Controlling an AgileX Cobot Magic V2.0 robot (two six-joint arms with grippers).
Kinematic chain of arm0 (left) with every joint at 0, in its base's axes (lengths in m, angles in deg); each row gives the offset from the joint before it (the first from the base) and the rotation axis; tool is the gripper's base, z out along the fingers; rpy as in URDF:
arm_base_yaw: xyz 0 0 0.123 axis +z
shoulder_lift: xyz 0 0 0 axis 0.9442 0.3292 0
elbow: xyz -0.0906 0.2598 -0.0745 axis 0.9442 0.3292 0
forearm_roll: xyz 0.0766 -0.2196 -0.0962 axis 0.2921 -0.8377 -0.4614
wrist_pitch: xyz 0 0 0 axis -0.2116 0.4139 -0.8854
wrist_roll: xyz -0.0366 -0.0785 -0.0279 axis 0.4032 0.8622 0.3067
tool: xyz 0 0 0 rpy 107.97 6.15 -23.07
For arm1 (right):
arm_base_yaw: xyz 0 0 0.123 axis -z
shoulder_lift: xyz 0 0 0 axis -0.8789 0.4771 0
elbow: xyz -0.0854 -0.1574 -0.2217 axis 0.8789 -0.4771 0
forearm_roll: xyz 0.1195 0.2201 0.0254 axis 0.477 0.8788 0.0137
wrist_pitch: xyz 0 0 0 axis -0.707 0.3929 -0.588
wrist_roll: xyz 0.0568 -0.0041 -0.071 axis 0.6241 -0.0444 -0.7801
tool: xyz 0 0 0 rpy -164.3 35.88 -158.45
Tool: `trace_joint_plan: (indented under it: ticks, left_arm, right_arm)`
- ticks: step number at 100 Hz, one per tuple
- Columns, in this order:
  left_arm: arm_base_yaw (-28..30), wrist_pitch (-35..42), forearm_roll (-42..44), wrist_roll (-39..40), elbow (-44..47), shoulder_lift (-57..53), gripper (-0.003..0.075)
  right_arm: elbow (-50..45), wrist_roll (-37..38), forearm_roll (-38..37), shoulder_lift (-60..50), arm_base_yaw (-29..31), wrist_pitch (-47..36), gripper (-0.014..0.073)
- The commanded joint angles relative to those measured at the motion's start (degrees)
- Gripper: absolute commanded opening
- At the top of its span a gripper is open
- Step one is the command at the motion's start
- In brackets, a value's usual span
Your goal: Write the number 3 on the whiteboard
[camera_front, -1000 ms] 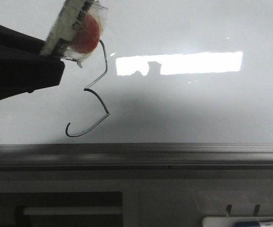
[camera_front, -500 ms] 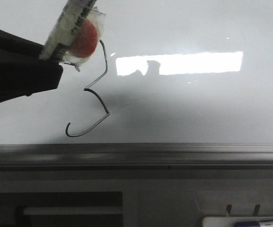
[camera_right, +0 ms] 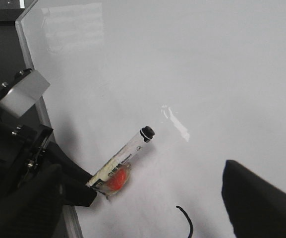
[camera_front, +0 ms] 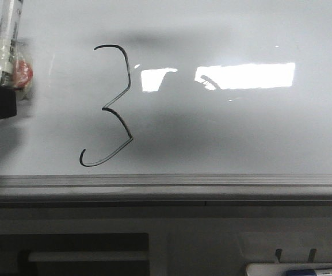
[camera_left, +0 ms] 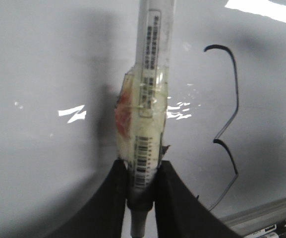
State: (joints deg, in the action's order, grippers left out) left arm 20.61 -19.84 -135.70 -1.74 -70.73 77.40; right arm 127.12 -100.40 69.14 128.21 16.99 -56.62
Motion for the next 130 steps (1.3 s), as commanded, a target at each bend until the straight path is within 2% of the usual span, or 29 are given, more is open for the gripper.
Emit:
trace_joint_plan:
  ticks: [1,26,82,89,101,108,113,130]
  left_arm:
    - [-0.2,3.2,-4.5,0.2,-1.8,-0.3,-0.0021]
    - [0.8,0.2,-4.9,0.2,-1.8,2.2,-0.0021]
    - [0.8,1.2,-5.7,0.2,-1.8,3.4,-0.001]
    - [0.8,1.5,-5.7,0.2,-1.8,3.4,0.0048]
    - [0.8,2.0,-5.7,0.2,-1.8,3.3,0.025]
    - [0.8,2.0,-5.7,0.2,-1.8,2.9,0.0333]
    - [0.8,2.0,-5.7,0.2,-1.8,2.5,0.0353]
    - [0.8,2.3,-5.7,-1.2,-1.7,-0.2,0.0354]
  right_arm:
    - [1.8,0.1,1.1,-1.7,0.3,-2.8,0.0564]
    - [1.8,0.1,1.1,-1.7,0.3,-2.3,0.0564]
    - [1.8,0.1,1.1,-1.7,0.3,-0.4,0.0564]
    - [1.8,0.1,1.1,-1.7,0.3,-0.4,0.0564]
    - [1.8,0.1,1.1,-1.7,0.3,-0.2,0.0564]
    - [1.8,0.1,1.1,-1.7,0.3,-0.2,0.0564]
    - [1.8,0.1,1.1,-1.7,0.3,-0.2,0.0564]
    - [1.8,0.1,1.1,-1.7,0.3,-0.2,0.0564]
